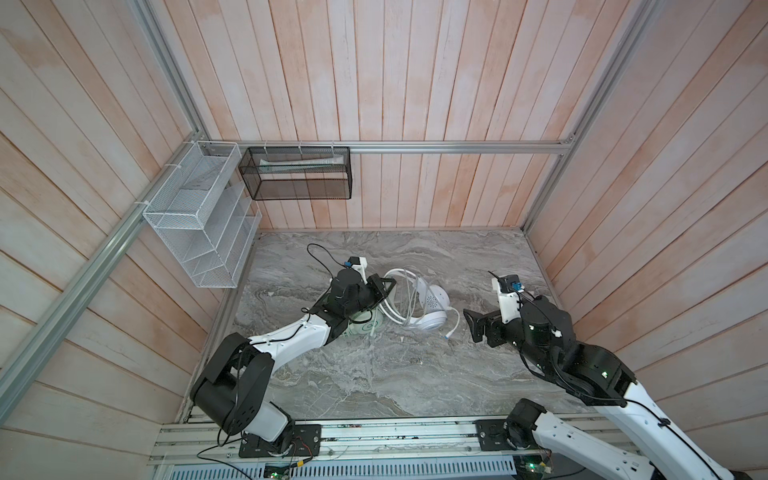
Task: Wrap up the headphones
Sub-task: 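Lower the wrapped white headset toward the table with the left gripper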
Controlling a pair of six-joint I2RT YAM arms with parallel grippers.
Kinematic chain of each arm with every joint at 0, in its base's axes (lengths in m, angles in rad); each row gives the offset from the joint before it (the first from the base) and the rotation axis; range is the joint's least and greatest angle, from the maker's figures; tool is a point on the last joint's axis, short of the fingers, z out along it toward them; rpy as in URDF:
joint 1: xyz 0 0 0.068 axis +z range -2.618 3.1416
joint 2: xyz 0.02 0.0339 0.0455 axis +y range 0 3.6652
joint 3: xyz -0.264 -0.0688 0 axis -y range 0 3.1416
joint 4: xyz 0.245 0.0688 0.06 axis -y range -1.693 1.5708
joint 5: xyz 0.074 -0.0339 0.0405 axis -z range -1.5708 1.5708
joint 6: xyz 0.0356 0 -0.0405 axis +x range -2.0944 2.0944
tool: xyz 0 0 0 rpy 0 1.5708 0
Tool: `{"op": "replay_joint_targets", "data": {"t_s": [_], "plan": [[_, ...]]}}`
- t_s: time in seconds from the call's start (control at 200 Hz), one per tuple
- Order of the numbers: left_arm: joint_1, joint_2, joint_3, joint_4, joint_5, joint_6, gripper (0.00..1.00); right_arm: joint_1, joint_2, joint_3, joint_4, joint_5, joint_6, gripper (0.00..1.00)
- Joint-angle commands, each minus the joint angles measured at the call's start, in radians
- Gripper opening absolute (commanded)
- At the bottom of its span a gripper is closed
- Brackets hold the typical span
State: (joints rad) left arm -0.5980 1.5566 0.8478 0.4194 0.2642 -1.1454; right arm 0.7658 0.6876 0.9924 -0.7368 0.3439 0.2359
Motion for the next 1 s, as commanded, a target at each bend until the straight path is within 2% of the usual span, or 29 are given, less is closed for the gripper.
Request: {"op": "replay_joint_targets", "data": {"t_s": [0.0, 0.12, 0.285, 0.415, 0.815, 0.995], "plan": [[-0.007, 0.056, 0.06, 0.162, -0.032, -0.046, 0.0, -0.001, -0.015, -0.015, 0.023, 0.026, 0.002, 0.98], [-0.013, 0.143, 0.093, 0.226, -0.001, -0.072, 0.0, -0.001, -0.023, -0.024, 0.03, 0.032, 0.0, 0.99], [-0.041, 0.207, 0.12, 0.257, -0.049, -0.061, 0.0, -0.001, -0.023, -0.03, 0.033, 0.031, -0.006, 0.98], [-0.058, 0.24, 0.138, 0.234, -0.09, -0.039, 0.0, -0.001, -0.025, -0.041, 0.037, 0.038, -0.013, 0.99], [-0.083, 0.322, 0.168, 0.174, -0.12, -0.054, 0.0, -0.002, -0.025, -0.06, 0.042, 0.041, -0.03, 0.98], [-0.085, 0.33, 0.172, 0.146, -0.118, -0.058, 0.19, -0.001, -0.024, -0.064, 0.045, 0.037, -0.035, 0.99]]}}
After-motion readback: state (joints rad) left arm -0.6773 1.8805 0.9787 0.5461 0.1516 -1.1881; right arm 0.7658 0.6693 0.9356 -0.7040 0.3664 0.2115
